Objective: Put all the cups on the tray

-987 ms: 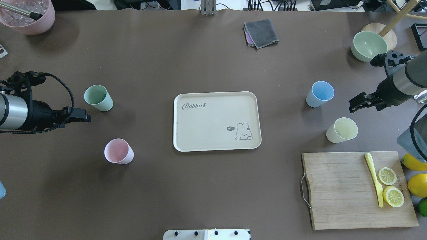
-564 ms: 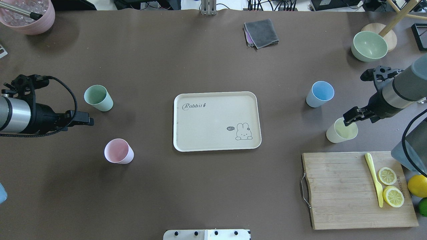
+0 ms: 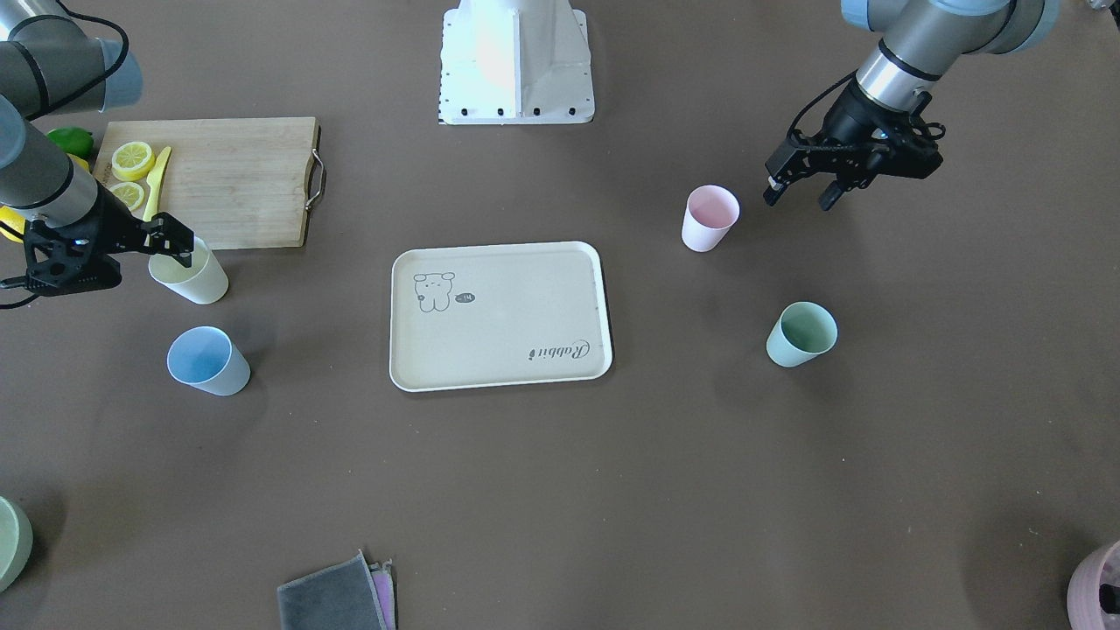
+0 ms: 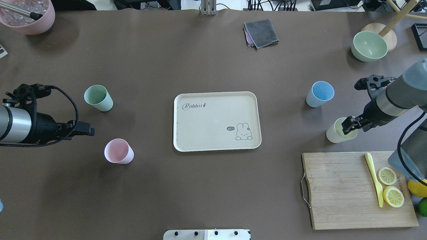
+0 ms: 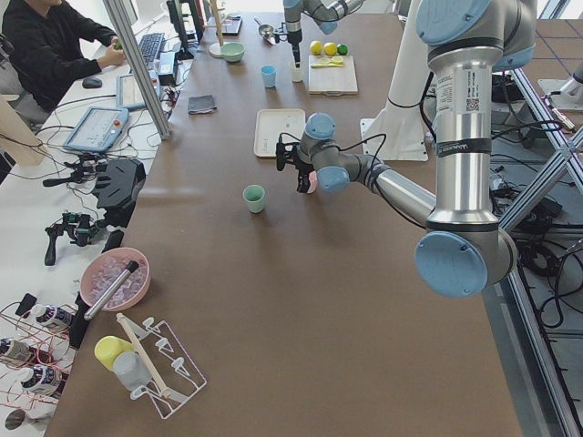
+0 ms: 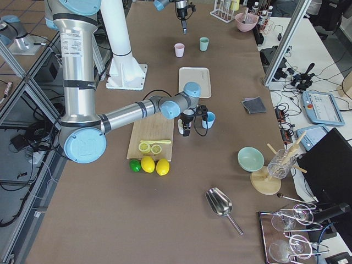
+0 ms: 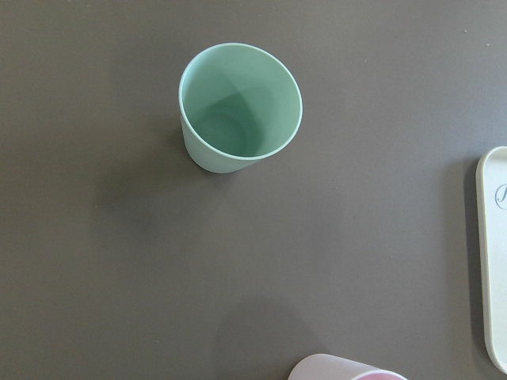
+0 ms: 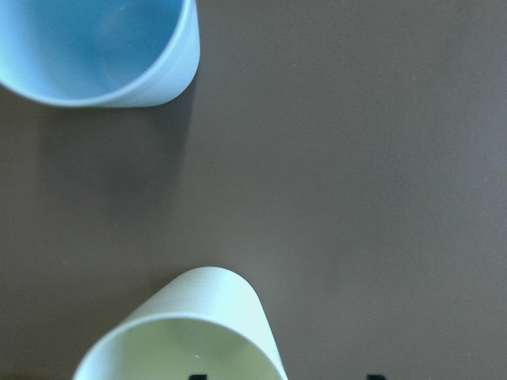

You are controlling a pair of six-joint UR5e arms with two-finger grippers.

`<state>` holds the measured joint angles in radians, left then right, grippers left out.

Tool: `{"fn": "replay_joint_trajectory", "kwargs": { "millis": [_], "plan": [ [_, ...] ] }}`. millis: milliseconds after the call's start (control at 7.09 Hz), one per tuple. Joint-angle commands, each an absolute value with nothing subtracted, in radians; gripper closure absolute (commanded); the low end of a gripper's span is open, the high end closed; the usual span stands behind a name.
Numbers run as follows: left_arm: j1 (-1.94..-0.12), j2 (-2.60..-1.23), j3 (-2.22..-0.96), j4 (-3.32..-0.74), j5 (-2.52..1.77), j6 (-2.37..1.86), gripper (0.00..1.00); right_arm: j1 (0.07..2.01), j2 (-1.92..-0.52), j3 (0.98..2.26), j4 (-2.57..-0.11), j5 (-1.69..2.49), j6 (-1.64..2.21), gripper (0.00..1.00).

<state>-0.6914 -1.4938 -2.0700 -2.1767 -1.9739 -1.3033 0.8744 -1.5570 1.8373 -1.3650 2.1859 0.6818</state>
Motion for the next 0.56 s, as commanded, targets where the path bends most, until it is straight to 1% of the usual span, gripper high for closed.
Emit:
{"fn": "replay_joint_trajectory", "kwargs": {
  "millis": [0, 141, 423],
  "plan": [
    [-0.669, -1.493, -2.086, -2.177, -1.973, -1.304, 0.19, 0.873, -1.549, 1.835, -1.362, 2.184, 0.686, 1.0],
    [-0.652, -1.493, -2.083, -2.177, -1.973, -1.305, 0.17, 0.873, -1.542, 1.836, -1.362, 2.189, 0.699, 1.0],
    [-0.574, -1.5, -2.083, -2.177, -1.886, -1.35, 0.17, 0.885, -1.5, 1.848, -1.364, 2.212, 0.73, 1.0]
  ]
}}
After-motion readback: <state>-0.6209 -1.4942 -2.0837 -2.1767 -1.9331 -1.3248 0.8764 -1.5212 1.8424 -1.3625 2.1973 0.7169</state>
